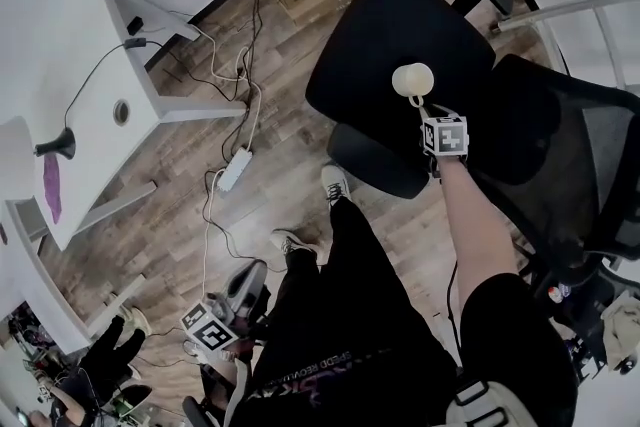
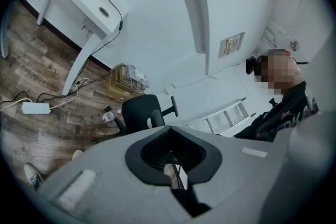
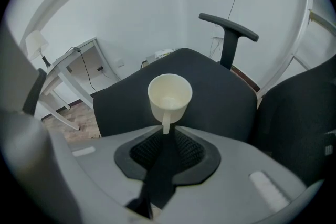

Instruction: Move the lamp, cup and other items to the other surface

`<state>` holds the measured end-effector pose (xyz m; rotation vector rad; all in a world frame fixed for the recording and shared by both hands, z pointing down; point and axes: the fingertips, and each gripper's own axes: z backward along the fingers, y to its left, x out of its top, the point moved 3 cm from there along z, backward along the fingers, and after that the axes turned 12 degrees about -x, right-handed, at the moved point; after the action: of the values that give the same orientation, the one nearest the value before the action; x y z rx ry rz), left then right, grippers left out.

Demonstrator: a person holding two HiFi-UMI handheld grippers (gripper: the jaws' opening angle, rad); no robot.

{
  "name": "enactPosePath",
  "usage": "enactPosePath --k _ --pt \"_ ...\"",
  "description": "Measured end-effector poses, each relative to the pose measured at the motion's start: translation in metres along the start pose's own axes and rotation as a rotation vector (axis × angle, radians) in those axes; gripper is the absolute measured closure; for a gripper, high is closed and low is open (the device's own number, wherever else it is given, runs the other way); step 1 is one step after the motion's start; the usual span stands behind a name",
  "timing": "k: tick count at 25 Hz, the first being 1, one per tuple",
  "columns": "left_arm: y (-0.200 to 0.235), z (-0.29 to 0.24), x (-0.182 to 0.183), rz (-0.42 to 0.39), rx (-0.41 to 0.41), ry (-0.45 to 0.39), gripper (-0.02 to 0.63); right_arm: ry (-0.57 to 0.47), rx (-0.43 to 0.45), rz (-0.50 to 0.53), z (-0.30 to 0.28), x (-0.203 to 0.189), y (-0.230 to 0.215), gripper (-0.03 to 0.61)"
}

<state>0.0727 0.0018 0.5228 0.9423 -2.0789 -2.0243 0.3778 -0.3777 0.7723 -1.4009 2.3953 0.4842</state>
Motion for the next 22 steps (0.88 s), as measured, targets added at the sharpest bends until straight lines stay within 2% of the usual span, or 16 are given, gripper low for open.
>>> enactPosePath --k 3,5,9,12,15,17,19,22 --pt "-0.006 0.002 0.007 -0.026 -0.038 -0.013 0.615 -0.029 -0.025 -0.01 0.023 -0.003 -0.019 0.574" --pt "-0.008 0.009 0.011 -0.039 -0.06 -0.029 0.615 -0.076 -0.049 -0.053 0.053 0.005 -0.035 0.574" --pt "-0.013 0.031 0.012 -0.062 -0.089 -0.062 0.615 -0.189 -0.076 -0.224 0.117 0.019 -0.063 0.574" --pt "-0.019 0.053 0.011 -0.105 -0.108 -0.102 0.614 -0.295 -0.03 -0.279 0.163 0.038 -0.051 0.575" --pt "-0.024 0.072 0.004 -0.116 -0.148 -0.137 0.614 -0.373 0.082 -0.252 0.208 0.052 -0.011 0.574" --pt "-0.027 0.09 0.006 -0.117 -0.173 -0.159 0.614 -0.4 0.192 -0.213 0.237 0.061 0.038 0.574" --pt "-0.027 0.112 0.014 -0.124 -0.184 -0.192 0.614 -0.405 0.337 -0.166 0.265 0.066 0.104 0.574" --pt "-0.026 0.142 0.022 -0.138 -0.189 -0.248 0.614 -0.375 0.607 -0.061 0.306 0.053 0.22 0.574"
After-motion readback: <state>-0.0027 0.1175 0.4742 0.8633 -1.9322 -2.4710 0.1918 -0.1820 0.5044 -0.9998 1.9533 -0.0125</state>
